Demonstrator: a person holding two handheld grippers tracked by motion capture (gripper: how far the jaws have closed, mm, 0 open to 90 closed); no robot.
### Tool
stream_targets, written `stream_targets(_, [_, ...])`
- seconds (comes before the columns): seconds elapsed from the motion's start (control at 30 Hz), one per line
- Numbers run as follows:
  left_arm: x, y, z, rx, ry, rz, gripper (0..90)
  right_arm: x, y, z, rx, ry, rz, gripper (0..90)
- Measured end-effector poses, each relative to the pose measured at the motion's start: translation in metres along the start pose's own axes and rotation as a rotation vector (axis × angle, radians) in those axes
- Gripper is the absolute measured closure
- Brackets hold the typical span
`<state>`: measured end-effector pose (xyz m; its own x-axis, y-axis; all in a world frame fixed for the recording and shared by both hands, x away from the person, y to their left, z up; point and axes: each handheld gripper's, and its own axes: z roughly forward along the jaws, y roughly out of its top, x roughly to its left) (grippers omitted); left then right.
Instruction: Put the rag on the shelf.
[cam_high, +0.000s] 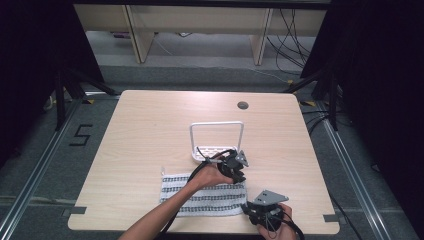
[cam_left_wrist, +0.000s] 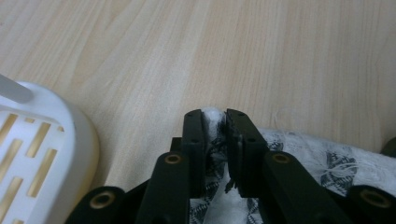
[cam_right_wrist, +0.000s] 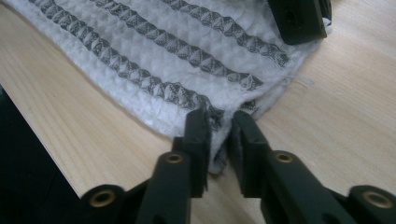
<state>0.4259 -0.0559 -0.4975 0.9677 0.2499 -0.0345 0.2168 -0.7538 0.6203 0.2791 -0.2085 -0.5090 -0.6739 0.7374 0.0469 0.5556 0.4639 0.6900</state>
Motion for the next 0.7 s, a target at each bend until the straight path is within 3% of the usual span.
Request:
stream_targets(0.13, [-0.003,0.001,-0.004,-0.011,0.007,0.0,82.4,-0.003,0.001,-0.001,-0.021,0.015,0.001,85.7])
stream_targets(0.17, [-0.003,0.002,-0.007,-0.014,0.014,0.001,82.7,-0.002,0.002,-0.003,-0.026,0.024,0.022,86.2])
stream_targets(0.3, [-0.003,0.003,-0.02,-0.046,0.023,-0.021,83.5,-0.004,0.004,-0.008,-0.054,0.018,0.013,86.9])
stream_targets(0.53, [-0.004,0.006,-0.051,-0.108,0.052,-0.042,83.7,-0.003,0.01,-0.018,-0.103,0.021,0.002,87.3])
stream_targets(0.7, [-0.007,0.011,-0.078,-0.126,0.076,-0.027,83.8,-0.002,0.017,-0.026,-0.141,0.017,-0.024,87.6])
